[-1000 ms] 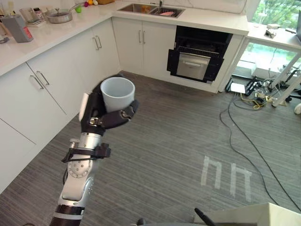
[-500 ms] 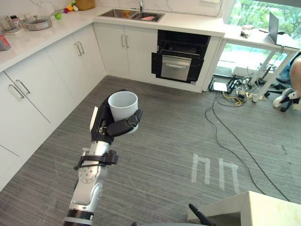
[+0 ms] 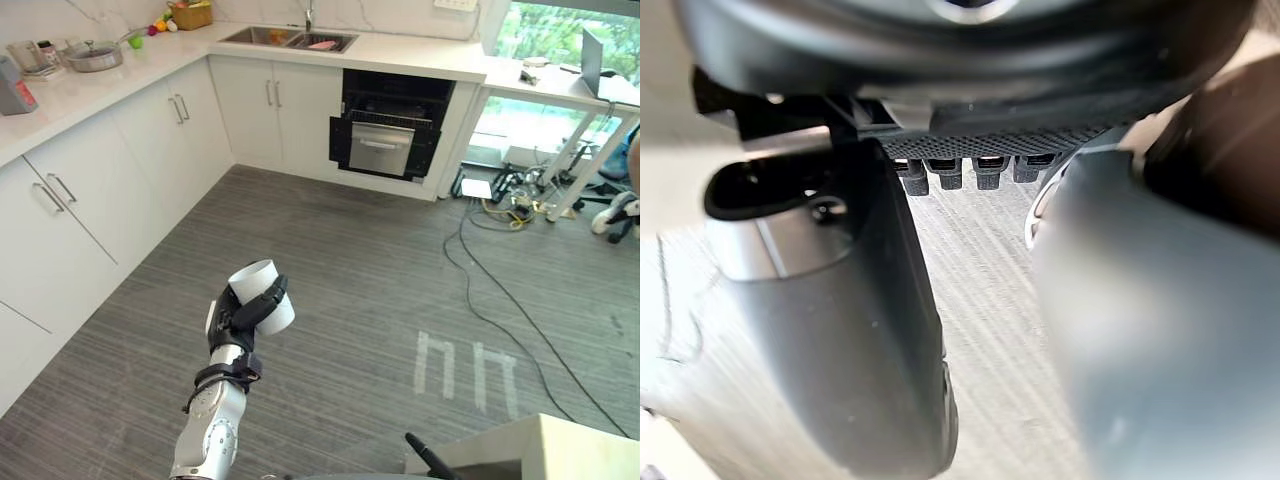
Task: Walk over to the sink, pick up the cup, carry it to the dishwasher, place the cup inside the dishwasher, then close the dishwasher door
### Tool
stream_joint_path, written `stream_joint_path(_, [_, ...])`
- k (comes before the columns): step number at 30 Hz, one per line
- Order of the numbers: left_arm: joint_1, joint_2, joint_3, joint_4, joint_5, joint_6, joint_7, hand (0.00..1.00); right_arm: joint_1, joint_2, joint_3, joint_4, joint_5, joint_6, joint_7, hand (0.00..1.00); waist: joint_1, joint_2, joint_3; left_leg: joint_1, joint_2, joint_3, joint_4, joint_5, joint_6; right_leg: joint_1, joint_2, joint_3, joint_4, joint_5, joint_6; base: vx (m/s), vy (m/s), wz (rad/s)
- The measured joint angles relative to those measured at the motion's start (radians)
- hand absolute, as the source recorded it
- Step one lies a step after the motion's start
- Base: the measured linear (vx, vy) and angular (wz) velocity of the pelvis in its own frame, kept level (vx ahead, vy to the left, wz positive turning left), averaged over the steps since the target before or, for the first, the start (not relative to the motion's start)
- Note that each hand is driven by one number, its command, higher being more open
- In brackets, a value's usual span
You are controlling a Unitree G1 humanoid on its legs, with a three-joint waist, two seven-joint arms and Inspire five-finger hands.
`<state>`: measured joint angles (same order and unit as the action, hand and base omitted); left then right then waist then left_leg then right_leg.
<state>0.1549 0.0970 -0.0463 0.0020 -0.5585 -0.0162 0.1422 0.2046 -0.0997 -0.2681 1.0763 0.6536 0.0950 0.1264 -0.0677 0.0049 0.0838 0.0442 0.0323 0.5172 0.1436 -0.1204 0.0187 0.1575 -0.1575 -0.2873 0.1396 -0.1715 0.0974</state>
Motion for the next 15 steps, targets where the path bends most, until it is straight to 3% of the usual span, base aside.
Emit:
stream_joint_path(3, [-0.002,0.0,-0.022,0.0,0.002,0.009,-0.008,0.0,0.021,-0.006,-0.005,0.001,-0.015,-0.012,-0.02,1.0,-0.001,-0.002,-0.031,0.012,-0.053,-0.04,-0.027,-0.022,0.019,-0.038,-0.071,-0.05,0.151,-0.074,0.026,0.17,0.053,0.46])
stream_joint_path(4, [-0.005,0.001,-0.045,0.002,0.012,0.015,-0.013,0.0,0.027,-0.016,-0.017,0.0,-0.015,-0.018,-0.032,1.0,-0.002,0.004,-0.033,0.039,-0.065,-0.046,-0.053,-0.021,0.018,-0.095,-0.113,-0.067,0.325,-0.082,0.03,0.2,0.081,0.56])
stream_joint_path(5, [-0.021,0.011,-0.073,0.002,0.027,0.017,-0.022,0.0,0.04,-0.017,-0.039,-0.004,-0.014,-0.025,-0.036,1.0,-0.001,0.007,-0.037,0.075,-0.085,-0.074,-0.061,-0.016,0.03,-0.168,-0.169,-0.056,0.557,-0.059,0.01,0.2,0.091,0.61])
stream_joint_path(6, [-0.03,0.017,-0.083,0.002,0.032,0.019,-0.026,0.0,0.045,-0.013,-0.042,-0.004,-0.014,-0.032,-0.037,1.0,-0.001,-0.004,-0.035,0.095,-0.096,-0.088,-0.061,-0.022,0.036,-0.206,-0.198,-0.036,0.661,-0.02,-0.003,0.18,0.061,0.7])
stream_joint_path(7, [-0.039,0.026,-0.094,0.002,0.044,0.023,-0.029,0.0,0.054,-0.002,-0.052,-0.004,-0.006,-0.052,-0.031,1.0,-0.009,0.005,-0.034,0.135,-0.102,-0.122,-0.063,-0.032,0.045,-0.269,-0.215,0.021,0.82,0.077,-0.006,0.31,0.054,0.7])
stream_joint_path(9, [-0.059,0.042,-0.096,0.001,0.048,0.025,-0.029,0.0,0.048,0.012,-0.07,-0.008,-0.007,-0.084,-0.01,1.0,-0.029,0.006,-0.035,0.165,-0.09,-0.165,-0.073,-0.04,0.048,-0.367,-0.18,0.075,0.961,0.036,-0.028,0.29,0.013,0.64])
stream_joint_path(11, [-0.101,0.057,-0.102,0.001,0.048,0.033,-0.034,0.0,0.039,0.037,-0.065,-0.04,-0.01,-0.115,0.008,1.0,-0.032,0.011,-0.014,0.183,-0.06,-0.207,-0.081,-0.049,0.033,-0.467,-0.105,0.072,0.917,-0.017,-0.048,0.19,-0.078,0.58])
stream_joint_path(13, [-0.123,0.064,-0.11,0.001,0.053,0.044,-0.041,0.0,0.041,0.046,-0.031,-0.08,-0.008,-0.122,0.004,1.0,-0.034,0.012,0.01,0.207,-0.033,-0.237,-0.08,-0.063,0.013,-0.509,-0.046,0.059,0.74,-0.022,-0.043,0.22,-0.138,0.56])
stream_joint_path(14, [-0.133,0.078,-0.126,0.001,0.073,0.061,-0.053,0.0,0.041,0.049,-0.013,-0.099,-0.006,-0.12,-0.005,1.0,-0.039,0.013,0.023,0.221,-0.012,-0.257,-0.07,-0.08,-0.004,-0.512,-0.013,0.058,0.533,-0.001,-0.022,0.35,-0.254,0.55])
stream_joint_path(15, [-0.139,0.098,-0.15,0.001,0.088,0.075,-0.065,0.0,0.042,0.049,0.003,-0.112,0.008,-0.116,-0.018,1.0,-0.04,0.009,0.026,0.234,0.001,-0.267,-0.06,-0.102,-0.025,-0.506,0.007,0.064,0.288,0.069,-0.01,0.33,-0.241,0.44])
